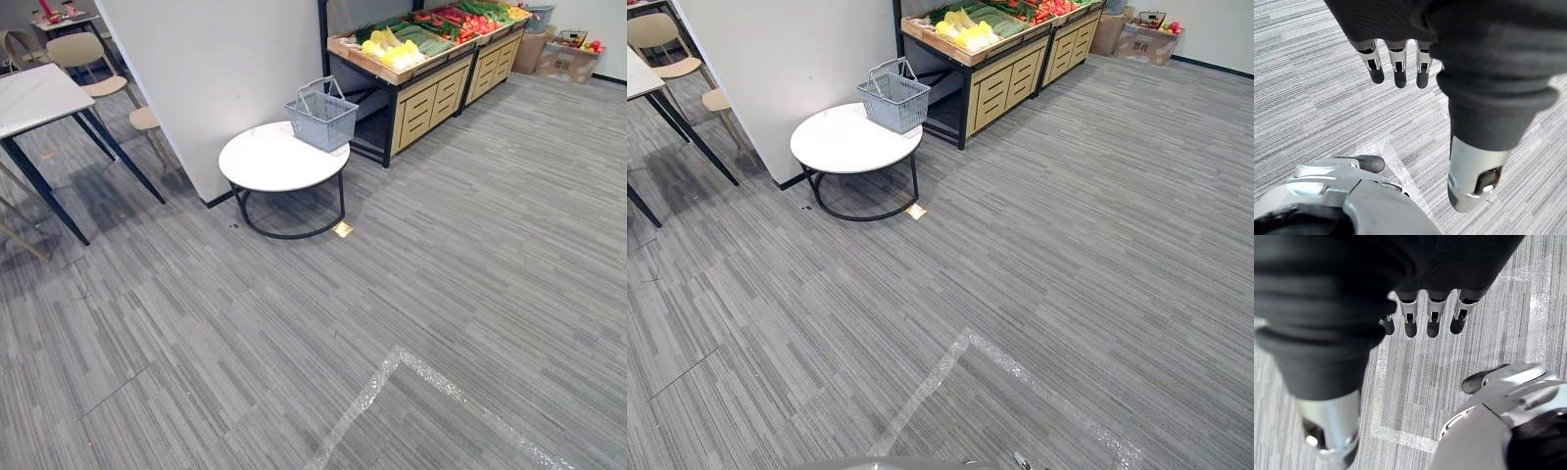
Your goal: Pick vegetable in the basket
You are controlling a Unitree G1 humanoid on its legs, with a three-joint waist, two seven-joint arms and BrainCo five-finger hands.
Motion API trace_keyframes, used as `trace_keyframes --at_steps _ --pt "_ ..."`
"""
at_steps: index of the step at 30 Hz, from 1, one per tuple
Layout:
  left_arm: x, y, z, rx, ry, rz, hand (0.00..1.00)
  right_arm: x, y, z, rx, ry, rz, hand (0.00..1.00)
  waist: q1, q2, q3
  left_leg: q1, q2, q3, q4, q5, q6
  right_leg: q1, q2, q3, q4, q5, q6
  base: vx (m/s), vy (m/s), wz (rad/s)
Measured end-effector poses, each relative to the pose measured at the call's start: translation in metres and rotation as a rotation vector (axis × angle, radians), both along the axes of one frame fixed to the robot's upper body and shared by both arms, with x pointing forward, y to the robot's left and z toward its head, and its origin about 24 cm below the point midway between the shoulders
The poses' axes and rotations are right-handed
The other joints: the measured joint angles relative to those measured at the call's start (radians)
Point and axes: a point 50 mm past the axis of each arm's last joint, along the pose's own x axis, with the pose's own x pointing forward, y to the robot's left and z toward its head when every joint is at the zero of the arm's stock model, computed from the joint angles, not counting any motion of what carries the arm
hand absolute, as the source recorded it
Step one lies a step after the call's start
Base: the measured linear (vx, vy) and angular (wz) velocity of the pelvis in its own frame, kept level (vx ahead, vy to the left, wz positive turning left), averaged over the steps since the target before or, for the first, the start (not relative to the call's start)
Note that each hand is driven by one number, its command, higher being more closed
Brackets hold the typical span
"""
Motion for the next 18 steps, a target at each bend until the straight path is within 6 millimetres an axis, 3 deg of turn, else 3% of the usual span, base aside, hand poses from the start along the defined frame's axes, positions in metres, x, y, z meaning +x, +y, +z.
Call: trace_keyframes --at_steps 1,10,18 --pt "0.0006 0.0 0.0 0.0 -0.001 0.0 0.0 0.0001 0.0 0.0 -0.001 0.001 0.004 0.0 0.0 -0.012 0.01 0.003 0.001 0.006 0.0 -0.004 -0.006 0.003 0.001 0.0 -0.003 0.0 0.001 0.04 -0.02 -0.04" --pt "0.0051 0.0009 0.0005 0.007 -0.01 -0.013 0.0 0.0077 0.0007 0.0004 -0.008 -0.012 0.005 0.0 0.0 -0.003 0.029 0.018 0.007 0.024 -0.006 -0.006 -0.01 0.021 0.006 0.001 -0.018 -0.003 0.031 -0.01 -0.025 -0.04" --pt "0.0052 0.001 0.0006 0.01 -0.011 -0.016 0.0 0.007 0.0005 0.0004 -0.013 -0.007 0.009 0.0 0.0 -0.01 0.033 0.018 0.013 0.024 -0.007 -0.007 -0.01 0.02 0.011 0.0 -0.02 0.004 0.022 -0.04 -0.02 0.0"
